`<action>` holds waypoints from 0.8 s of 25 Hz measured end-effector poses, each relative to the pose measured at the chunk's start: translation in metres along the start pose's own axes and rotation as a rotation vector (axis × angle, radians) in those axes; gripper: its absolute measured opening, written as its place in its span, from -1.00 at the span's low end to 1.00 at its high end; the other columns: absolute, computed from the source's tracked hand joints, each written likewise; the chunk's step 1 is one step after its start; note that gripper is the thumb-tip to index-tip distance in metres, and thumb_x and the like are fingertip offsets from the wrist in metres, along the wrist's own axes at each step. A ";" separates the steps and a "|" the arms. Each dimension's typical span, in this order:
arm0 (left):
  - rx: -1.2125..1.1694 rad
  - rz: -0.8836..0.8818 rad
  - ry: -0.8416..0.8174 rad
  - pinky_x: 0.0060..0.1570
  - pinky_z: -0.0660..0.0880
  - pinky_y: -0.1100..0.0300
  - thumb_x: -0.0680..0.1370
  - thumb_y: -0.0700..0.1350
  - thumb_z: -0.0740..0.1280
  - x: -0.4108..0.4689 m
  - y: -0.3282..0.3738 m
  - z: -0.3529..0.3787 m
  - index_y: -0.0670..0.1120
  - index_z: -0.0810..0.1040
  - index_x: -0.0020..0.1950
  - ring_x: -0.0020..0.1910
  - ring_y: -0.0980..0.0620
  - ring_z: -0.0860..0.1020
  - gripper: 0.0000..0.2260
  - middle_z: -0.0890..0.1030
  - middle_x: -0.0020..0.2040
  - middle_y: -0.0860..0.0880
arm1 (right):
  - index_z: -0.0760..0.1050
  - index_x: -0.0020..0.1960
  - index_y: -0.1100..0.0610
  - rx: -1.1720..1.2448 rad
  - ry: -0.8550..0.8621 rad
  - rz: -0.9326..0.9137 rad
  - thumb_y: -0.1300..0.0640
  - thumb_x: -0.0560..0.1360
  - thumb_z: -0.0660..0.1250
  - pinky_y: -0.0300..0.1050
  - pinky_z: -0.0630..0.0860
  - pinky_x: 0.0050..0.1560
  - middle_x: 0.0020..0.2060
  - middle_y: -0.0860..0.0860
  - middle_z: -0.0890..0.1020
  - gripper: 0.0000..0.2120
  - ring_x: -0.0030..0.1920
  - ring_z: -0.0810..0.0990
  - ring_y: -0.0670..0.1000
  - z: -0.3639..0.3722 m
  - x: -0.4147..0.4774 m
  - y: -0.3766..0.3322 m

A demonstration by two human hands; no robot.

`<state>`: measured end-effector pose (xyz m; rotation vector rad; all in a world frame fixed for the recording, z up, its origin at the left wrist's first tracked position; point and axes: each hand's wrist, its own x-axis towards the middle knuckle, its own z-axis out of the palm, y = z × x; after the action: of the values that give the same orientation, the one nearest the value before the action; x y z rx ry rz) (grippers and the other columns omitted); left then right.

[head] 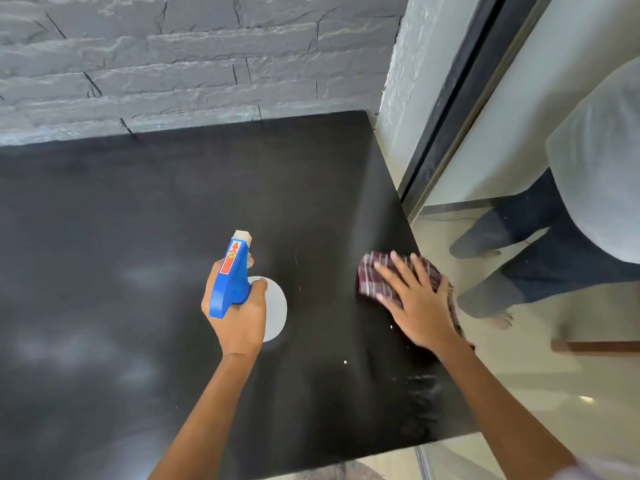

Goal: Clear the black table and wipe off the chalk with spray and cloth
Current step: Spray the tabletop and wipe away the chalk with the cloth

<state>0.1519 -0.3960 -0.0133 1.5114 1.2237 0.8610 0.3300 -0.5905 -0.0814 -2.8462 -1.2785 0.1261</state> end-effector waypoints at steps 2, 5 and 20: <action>-0.026 0.002 -0.031 -0.07 0.44 0.34 0.44 -0.24 0.36 -0.007 0.003 -0.003 -0.10 0.45 0.15 -0.12 0.18 0.52 -0.70 0.54 -0.07 0.11 | 0.01 0.50 -0.18 0.014 0.002 0.104 -0.20 0.57 0.02 0.47 -0.08 0.34 0.53 -0.06 0.03 -0.47 0.52 -0.05 0.11 0.000 0.022 -0.020; -0.070 0.004 -0.073 -0.04 0.39 0.36 0.48 -0.27 0.30 -0.014 0.007 -0.006 -0.12 0.40 0.29 -0.03 0.13 0.52 -0.62 0.56 0.06 0.06 | 0.03 0.49 -0.20 -0.003 0.028 -0.052 -0.23 0.56 -0.02 0.46 -0.19 0.32 0.53 -0.08 0.06 -0.49 0.52 -0.03 0.12 0.006 0.000 -0.053; -0.002 0.062 -0.258 0.28 0.35 -0.08 0.44 -0.27 0.29 -0.010 0.012 -0.019 -0.02 0.42 0.24 0.06 0.10 0.47 -0.61 0.53 0.05 0.10 | -0.03 0.50 -0.19 -0.034 -0.013 0.134 -0.27 0.55 -0.03 0.47 -0.11 0.33 0.53 -0.06 0.02 -0.45 0.52 -0.04 0.10 0.005 -0.066 -0.032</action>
<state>0.1355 -0.4009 0.0039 1.6106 0.9914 0.6814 0.2624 -0.6187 -0.0808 -2.9642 -1.1014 0.1266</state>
